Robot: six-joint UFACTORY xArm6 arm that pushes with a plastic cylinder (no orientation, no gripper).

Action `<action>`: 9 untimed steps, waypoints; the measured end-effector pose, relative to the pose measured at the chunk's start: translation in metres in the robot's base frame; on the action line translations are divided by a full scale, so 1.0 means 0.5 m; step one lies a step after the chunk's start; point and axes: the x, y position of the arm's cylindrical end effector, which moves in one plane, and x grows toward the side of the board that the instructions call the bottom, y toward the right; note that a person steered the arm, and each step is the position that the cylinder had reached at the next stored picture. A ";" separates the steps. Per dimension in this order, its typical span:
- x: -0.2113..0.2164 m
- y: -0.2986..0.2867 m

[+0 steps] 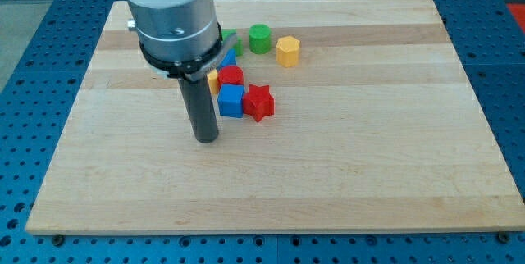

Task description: Drag the heart to the left of the green star

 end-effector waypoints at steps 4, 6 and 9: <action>-0.142 -0.025; -0.208 -0.026; -0.321 -0.026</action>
